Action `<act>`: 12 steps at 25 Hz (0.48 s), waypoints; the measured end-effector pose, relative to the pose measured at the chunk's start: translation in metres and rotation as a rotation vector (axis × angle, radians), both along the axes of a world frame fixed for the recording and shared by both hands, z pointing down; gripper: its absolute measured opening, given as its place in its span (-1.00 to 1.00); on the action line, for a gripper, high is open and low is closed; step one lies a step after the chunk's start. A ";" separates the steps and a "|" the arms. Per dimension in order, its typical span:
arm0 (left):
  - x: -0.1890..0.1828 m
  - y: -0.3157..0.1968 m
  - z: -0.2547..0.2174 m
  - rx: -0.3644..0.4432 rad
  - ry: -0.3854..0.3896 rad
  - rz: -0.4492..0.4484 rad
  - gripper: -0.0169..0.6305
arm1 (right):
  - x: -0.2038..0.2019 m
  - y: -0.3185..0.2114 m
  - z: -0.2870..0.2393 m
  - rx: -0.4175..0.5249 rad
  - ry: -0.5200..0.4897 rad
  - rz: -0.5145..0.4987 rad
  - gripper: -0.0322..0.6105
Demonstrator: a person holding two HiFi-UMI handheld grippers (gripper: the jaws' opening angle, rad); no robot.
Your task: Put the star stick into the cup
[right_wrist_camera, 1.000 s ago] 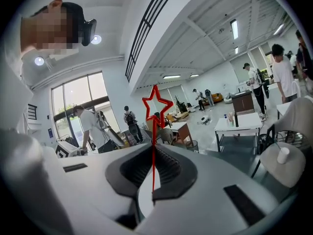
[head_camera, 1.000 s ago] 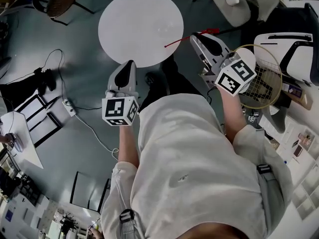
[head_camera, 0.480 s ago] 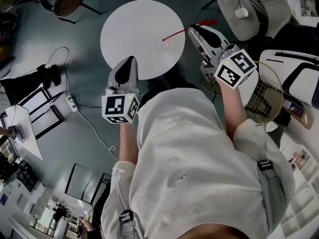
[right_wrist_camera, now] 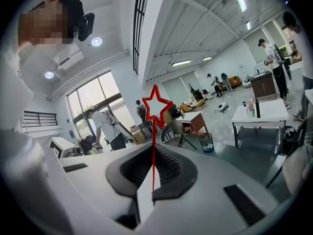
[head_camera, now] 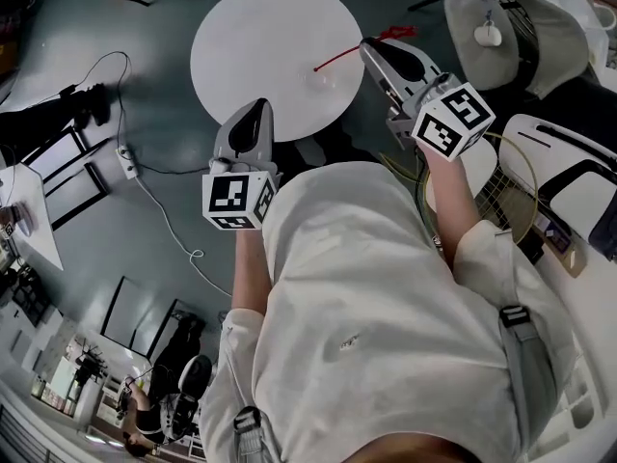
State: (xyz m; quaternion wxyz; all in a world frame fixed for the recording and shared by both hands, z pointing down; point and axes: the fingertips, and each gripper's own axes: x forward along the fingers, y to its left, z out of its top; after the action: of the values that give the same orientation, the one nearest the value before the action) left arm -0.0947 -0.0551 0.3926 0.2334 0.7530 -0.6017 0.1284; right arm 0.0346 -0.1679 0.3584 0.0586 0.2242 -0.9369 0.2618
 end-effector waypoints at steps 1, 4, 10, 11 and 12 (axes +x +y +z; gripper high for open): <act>-0.001 0.000 0.004 -0.009 -0.001 -0.005 -0.91 | -0.003 -0.001 0.005 -0.005 0.010 -0.008 -0.84; -0.010 -0.001 0.019 -0.042 0.006 -0.006 -0.91 | -0.018 -0.004 0.022 -0.017 0.046 -0.023 -0.84; -0.010 -0.004 0.057 -0.107 0.013 0.060 -0.91 | -0.028 0.000 0.053 -0.074 0.091 -0.006 -0.84; -0.008 -0.005 0.062 -0.112 0.013 0.074 -0.91 | -0.029 0.001 0.057 -0.081 0.097 -0.006 -0.84; -0.007 -0.007 0.068 -0.117 0.015 0.086 -0.91 | -0.030 0.003 0.061 -0.087 0.104 -0.005 -0.84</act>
State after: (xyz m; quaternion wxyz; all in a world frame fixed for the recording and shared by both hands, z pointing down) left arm -0.1016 -0.0621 0.4605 0.2759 0.7642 -0.5584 0.1677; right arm 0.0050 -0.1652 0.4194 0.1176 0.2322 -0.9209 0.2900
